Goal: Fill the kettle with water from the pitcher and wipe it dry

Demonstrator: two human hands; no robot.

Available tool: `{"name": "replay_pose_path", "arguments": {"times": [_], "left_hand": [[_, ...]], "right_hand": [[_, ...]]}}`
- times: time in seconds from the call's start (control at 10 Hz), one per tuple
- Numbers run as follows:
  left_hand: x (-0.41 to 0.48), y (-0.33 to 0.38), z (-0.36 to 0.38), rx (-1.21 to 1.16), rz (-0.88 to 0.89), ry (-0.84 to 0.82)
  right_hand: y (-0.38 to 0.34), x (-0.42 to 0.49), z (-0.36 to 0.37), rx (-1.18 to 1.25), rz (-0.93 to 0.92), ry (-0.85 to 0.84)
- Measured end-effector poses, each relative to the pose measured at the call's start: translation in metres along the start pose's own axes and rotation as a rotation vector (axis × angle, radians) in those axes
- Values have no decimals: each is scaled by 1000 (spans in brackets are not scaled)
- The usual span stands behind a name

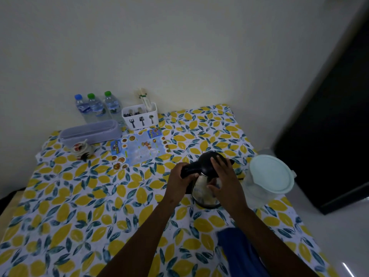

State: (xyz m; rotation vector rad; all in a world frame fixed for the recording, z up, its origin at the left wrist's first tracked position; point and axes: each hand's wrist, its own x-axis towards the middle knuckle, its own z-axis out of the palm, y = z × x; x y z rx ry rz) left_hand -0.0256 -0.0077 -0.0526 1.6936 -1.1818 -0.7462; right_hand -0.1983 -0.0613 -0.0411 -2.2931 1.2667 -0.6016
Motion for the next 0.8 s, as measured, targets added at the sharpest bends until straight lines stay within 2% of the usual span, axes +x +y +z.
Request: {"name": "replay_pose_path", "arguments": {"times": [0.3,0.5,0.6,0.7,0.8], "left_hand": [[7,-13,8,98,42,-55],[-2,-10,6,217,115,-33],[-12,-13,-6,398,220,7],[-16,-11,-26,447,264,22],[-21,6,-62,551,269,72]], "right_hand": [[15,-5,11,16,-25,13],[17,-6,14,-109,-64,43],[5,-6,14,-311,-145,118],[-9,0,19,-389,-196,117],[-30,12,22,-290,-298,65]]}}
